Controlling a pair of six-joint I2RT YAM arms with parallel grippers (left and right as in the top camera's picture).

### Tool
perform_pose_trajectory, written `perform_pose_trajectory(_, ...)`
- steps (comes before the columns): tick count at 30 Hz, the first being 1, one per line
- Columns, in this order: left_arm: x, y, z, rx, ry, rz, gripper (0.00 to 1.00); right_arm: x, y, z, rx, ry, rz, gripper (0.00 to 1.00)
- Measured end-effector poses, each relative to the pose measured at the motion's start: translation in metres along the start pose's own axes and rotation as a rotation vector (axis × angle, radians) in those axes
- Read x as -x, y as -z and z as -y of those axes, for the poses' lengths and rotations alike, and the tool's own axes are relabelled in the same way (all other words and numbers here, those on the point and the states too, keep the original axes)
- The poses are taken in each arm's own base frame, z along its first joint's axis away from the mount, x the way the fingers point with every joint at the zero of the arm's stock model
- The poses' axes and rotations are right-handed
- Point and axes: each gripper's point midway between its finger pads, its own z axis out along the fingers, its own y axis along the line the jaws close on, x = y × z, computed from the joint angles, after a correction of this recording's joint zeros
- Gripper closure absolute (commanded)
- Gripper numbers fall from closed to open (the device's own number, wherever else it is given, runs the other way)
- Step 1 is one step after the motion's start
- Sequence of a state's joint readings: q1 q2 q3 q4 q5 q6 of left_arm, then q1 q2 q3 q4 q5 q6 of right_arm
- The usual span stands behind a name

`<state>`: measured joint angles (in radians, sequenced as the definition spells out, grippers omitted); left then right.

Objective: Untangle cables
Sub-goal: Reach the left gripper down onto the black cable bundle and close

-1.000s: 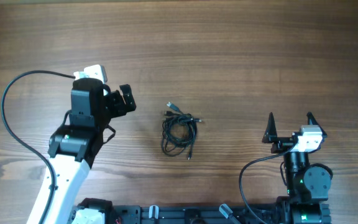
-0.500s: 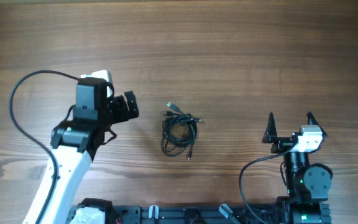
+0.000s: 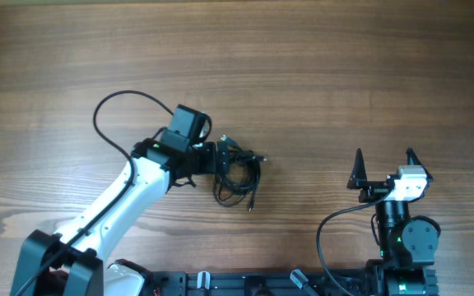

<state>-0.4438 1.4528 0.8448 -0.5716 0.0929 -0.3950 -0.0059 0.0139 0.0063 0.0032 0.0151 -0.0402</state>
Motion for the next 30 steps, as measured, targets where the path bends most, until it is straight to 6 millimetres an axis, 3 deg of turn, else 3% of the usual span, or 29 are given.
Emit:
perform_pose_trajectory(5,-0.015,-0.019,0.010,0.043,-0.029,-0.039,0.06,0.000,0.000,0.000,0.000,0.000,0.000,0.00)
perform_pose_trajectory(8,-0.022,-0.030,0.008,0.072,-0.034,-0.069,0.21,0.000,0.000,0.000,0.000,0.000,0.000,0.00)
perform_pose_trajectory(12,-0.034,-0.050,-0.001,0.113,-0.026,-0.129,0.33,0.000,0.000,0.000,0.000,0.000,0.000,0.00)
perform_pose_trajectory(15,-0.034,-0.050,-0.001,0.114,-0.026,-0.129,0.41,0.000,0.000,0.000,0.000,0.000,0.000,0.00)
perform_pose_trajectory(17,-0.034,-0.050,-0.001,0.114,-0.028,-0.129,0.54,0.000,0.000,0.000,0.000,0.000,0.000,0.00)
perform_pose_trajectory(19,-0.033,-0.051,-0.001,0.111,-0.027,-0.126,0.77,0.000,0.000,0.000,0.000,0.000,0.000,0.00)
perform_pose_trajectory(20,-0.031,-0.051,0.001,0.106,-0.028,-0.116,0.96,0.000,0.000,0.000,0.000,0.000,0.000,0.00)
perform_pose_trajectory(24,-0.017,-0.054,0.010,0.071,-0.046,-0.060,0.96,0.000,0.000,0.000,0.000,0.000,0.000,0.00)
perform_pose_trajectory(30,0.024,-0.053,0.035,-0.023,-0.145,0.110,0.96,0.000,0.000,0.000,0.000,0.000,0.000,0.00)
